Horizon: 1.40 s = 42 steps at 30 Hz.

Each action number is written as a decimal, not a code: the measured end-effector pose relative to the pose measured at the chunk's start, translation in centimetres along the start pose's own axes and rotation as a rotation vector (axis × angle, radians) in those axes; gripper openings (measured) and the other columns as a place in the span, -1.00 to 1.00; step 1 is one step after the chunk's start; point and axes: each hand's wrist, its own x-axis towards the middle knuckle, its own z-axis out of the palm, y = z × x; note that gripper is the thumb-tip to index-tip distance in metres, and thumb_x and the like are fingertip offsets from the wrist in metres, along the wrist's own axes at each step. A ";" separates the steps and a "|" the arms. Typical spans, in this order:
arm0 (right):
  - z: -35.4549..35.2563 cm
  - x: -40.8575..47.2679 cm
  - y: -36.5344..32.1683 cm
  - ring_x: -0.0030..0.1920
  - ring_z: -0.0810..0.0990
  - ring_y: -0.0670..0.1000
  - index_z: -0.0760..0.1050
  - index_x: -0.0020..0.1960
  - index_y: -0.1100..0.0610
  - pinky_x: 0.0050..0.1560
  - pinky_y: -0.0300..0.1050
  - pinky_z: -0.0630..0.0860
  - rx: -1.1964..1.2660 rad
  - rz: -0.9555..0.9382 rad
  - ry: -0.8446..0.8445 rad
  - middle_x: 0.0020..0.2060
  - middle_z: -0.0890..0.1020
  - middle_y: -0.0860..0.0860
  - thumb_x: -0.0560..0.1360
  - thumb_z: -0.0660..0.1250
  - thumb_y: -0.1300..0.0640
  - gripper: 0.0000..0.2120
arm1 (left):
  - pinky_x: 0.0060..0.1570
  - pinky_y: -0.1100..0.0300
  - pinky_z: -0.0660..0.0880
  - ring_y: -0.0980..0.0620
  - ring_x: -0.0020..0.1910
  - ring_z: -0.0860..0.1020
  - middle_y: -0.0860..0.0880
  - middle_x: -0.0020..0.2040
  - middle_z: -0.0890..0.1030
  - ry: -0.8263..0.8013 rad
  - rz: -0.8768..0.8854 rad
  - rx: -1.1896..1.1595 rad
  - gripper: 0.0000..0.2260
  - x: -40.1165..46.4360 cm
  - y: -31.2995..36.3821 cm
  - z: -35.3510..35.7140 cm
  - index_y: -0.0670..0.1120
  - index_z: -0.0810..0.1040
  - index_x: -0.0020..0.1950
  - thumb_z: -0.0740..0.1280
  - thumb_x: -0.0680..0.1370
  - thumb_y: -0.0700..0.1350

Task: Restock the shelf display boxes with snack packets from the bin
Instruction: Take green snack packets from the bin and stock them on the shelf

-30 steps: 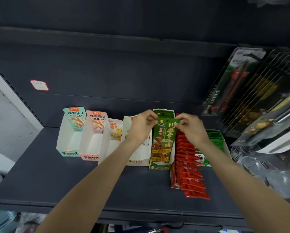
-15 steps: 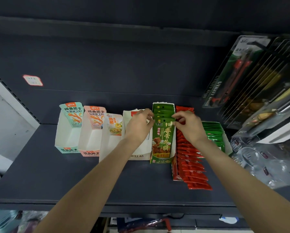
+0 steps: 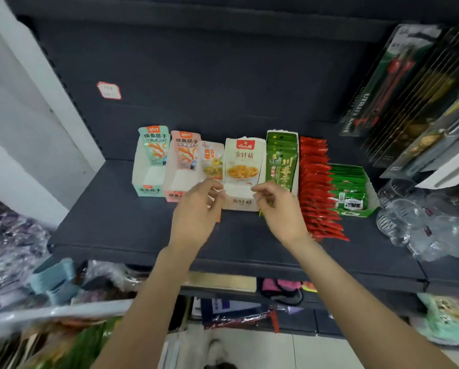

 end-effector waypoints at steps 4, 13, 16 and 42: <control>3.9 -6.2 -1.3 -0.05 0.57 -0.02 0.57 0.11 0.13 -0.01 -0.18 0.48 -0.014 -0.011 -0.142 0.01 0.62 0.04 0.56 0.24 0.24 -0.81 | -0.16 0.21 0.50 0.22 -0.26 0.50 0.09 -0.23 0.55 0.062 -0.154 0.018 -0.90 -8.6 -3.6 -2.9 -0.04 0.55 0.03 0.27 0.57 -0.09; 15.2 -20.8 -5.2 -0.06 0.57 -0.02 0.57 0.10 0.17 -0.08 -0.28 0.42 0.052 0.075 -0.468 0.02 0.63 0.05 0.55 0.22 0.25 -0.80 | -0.40 0.42 0.29 0.06 -0.24 0.54 0.02 -0.20 0.56 0.011 -0.501 0.136 -0.92 -26.7 -12.2 -10.9 -0.06 0.50 0.03 0.25 0.58 -0.18; 18.5 -23.7 -7.1 -0.02 0.56 -0.01 0.53 0.15 0.18 -0.03 -0.23 0.44 0.075 0.107 -0.529 0.05 0.59 0.07 0.57 0.20 0.24 -0.79 | -0.22 0.40 0.34 0.03 -0.08 0.55 -0.08 -0.04 0.62 0.006 -0.556 0.130 -0.79 -29.9 -15.6 -13.4 -0.18 0.53 0.19 0.25 0.57 -0.21; 30.1 -27.9 -10.1 0.33 0.43 0.08 0.20 0.49 0.01 0.33 0.08 0.39 0.006 0.360 -0.653 0.45 0.32 0.03 0.60 0.19 0.10 -0.53 | 0.37 0.08 0.20 -0.06 0.39 0.24 -0.04 0.37 0.39 -0.155 -0.383 0.230 -0.50 -30.6 -26.9 -18.1 -0.08 0.38 0.40 0.40 0.49 -0.06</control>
